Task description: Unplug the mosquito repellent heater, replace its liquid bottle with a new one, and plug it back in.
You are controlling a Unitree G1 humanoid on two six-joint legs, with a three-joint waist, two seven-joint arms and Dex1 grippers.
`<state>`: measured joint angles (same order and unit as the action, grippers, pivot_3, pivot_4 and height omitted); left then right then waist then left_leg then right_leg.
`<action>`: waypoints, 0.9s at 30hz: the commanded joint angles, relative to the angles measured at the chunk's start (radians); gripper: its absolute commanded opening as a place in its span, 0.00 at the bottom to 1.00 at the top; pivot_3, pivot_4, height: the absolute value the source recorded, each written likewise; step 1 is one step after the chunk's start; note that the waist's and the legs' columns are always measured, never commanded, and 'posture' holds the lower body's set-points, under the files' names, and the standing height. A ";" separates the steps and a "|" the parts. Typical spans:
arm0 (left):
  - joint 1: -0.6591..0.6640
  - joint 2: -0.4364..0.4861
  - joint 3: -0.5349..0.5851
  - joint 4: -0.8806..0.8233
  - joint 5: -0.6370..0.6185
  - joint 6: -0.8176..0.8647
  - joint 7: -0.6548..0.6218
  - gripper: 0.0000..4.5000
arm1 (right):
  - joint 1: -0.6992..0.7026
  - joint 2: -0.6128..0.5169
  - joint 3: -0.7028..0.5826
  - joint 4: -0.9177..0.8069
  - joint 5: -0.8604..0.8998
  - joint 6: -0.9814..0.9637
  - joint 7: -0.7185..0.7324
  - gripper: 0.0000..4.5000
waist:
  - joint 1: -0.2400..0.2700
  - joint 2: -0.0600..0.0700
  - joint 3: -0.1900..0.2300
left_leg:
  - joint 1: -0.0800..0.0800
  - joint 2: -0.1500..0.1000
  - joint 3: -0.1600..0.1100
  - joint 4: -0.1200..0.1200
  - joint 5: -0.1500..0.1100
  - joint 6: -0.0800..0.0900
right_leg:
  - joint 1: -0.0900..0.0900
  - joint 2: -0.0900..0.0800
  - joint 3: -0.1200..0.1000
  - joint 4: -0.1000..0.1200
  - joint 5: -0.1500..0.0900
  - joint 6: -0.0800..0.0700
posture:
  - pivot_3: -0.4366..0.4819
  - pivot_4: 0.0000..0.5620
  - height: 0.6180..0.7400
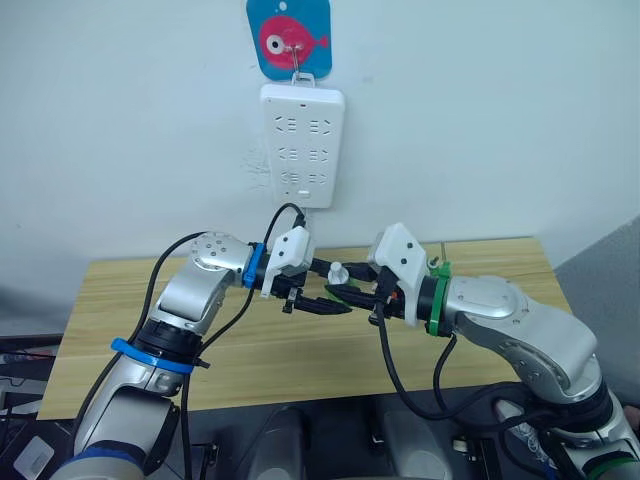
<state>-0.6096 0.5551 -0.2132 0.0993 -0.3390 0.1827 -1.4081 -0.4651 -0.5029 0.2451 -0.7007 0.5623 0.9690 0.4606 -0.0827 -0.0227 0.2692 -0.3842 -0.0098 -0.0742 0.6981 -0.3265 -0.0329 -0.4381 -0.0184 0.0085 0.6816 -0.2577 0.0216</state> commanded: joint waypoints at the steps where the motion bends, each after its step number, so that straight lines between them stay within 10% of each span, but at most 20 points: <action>1: 0.021 0.002 0.039 -0.008 -0.017 -0.023 0.017 0.87 | 0.009 0.008 -0.086 -0.015 0.043 -0.032 0.024 0.25 | 0.000 0.000 -0.002 | 0.000 0.000 0.001 0.000 0.000 0.000 | 0.000 0.000 0.001 0.000 0.000 0.000 | 0.32 0.33 1.00; 3: 0.033 0.000 0.044 -0.031 -0.037 0.024 0.023 1.00 | 0.009 0.022 -0.123 -0.012 0.075 -0.028 0.031 0.25 | -0.001 0.000 -0.002 | 0.000 0.000 0.001 0.000 0.000 0.000 | 0.000 0.000 0.001 0.000 0.000 0.000 | 0.32 0.34 1.00; 20: -0.004 -0.039 0.021 -0.113 -0.106 0.236 0.058 1.00 | -0.004 -0.004 -0.142 -0.015 0.140 -0.034 0.087 0.25 | -0.001 0.001 -0.010 | 0.001 0.000 0.002 0.002 0.000 0.000 | 0.000 0.000 0.002 0.004 0.001 -0.001 | 0.32 0.34 1.00; 27: -0.002 -0.076 0.028 -0.114 -0.110 0.246 0.090 0.61 | 0.002 -0.003 -0.146 -0.022 0.138 -0.034 0.082 0.25 | -0.001 0.000 -0.012 | 0.001 0.000 0.002 0.004 0.000 0.000 | 0.000 0.000 0.003 0.007 0.001 -0.001 | 0.32 0.34 1.00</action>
<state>-0.6002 0.4917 -0.1912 0.0058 -0.4319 0.4293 -1.3390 -0.4531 -0.5073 0.1048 -0.6895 0.6864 0.9654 0.5336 -0.0841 -0.0225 0.2575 -0.3828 -0.0102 -0.0723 0.7024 -0.3263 -0.0328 -0.4384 -0.0183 0.0115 0.6887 -0.2570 0.0210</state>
